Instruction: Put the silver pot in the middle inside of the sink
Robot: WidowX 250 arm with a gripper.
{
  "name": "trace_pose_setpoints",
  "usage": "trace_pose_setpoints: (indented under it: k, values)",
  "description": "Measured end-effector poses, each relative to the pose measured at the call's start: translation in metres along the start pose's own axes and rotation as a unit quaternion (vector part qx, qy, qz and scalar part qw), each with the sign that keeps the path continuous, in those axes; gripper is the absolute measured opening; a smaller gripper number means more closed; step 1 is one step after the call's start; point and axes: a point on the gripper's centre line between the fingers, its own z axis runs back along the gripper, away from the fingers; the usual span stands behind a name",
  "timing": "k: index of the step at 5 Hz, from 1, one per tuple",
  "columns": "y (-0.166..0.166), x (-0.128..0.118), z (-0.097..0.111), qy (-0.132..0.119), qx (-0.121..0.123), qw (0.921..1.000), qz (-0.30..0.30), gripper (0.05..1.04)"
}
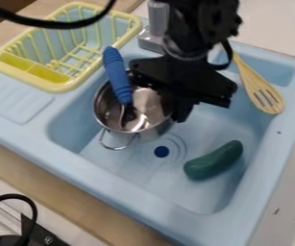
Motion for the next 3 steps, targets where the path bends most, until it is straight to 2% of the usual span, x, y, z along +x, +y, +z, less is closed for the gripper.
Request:
trace_pose_setpoints:
  k: [2, 3]
  values:
    - [-0.0126, -0.0087, -0.0055, -0.023, 0.014, 0.999, -0.035, 0.056]
    - [-0.0121, -0.0101, -0.0124, -0.016, 0.025, 0.9991, -0.029, 0.056]
